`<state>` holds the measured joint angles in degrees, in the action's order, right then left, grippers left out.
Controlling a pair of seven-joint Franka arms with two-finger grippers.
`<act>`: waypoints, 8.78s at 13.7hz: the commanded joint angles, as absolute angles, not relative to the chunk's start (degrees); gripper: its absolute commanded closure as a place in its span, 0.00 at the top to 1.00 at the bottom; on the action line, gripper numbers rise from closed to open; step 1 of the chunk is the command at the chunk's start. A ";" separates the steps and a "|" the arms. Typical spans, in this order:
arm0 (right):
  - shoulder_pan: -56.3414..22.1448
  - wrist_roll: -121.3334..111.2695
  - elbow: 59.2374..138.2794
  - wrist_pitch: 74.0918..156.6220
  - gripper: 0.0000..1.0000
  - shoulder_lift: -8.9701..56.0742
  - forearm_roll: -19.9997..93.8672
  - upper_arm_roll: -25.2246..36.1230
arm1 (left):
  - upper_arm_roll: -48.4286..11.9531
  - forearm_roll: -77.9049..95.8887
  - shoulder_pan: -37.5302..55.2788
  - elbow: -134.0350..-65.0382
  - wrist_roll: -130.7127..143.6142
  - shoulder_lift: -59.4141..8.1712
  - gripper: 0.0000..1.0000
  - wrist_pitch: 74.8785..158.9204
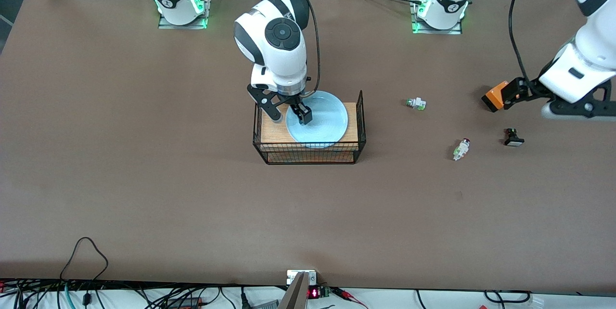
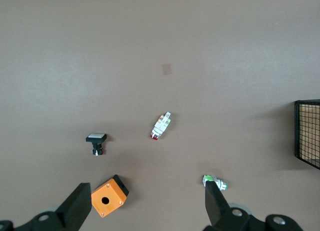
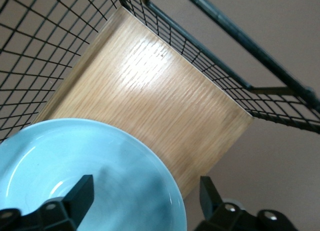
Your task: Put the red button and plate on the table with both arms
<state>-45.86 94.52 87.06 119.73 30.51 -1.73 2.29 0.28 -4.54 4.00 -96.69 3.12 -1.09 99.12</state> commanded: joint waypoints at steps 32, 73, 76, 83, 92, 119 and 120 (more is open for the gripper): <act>-45.26 95.63 84.03 91.70 0.00 14.86 13.01 3.25 | 2.29 -3.34 6.86 -96.42 2.72 0.79 1.00 95.45; 0.79 -15.64 109.95 128.21 0.00 19.23 0.79 2.46 | 1.93 -1.76 6.15 -96.33 3.87 0.88 1.00 92.11; 0.97 -15.64 109.95 133.49 0.00 22.49 1.32 2.29 | 2.02 -1.76 6.06 -96.33 3.87 0.88 1.00 91.76; 0.97 -15.64 110.56 143.42 0.00 28.03 1.32 2.20 | 2.02 -1.67 6.06 -96.33 3.87 0.88 1.00 91.67; 0.97 -15.64 110.74 150.82 0.00 32.60 1.23 1.76 | 1.85 -1.67 6.24 -95.54 3.87 0.79 1.00 91.41; 1.58 -9.78 88.44 104.89 1.00 24.18 1.23 1.49 | 1.85 -1.76 6.33 -95.54 2.72 0.79 1.00 91.58; 1.23 -6.28 86.42 100.07 1.00 23.13 0.97 1.41 | 1.85 -1.76 6.24 -95.54 2.72 0.79 1.00 91.50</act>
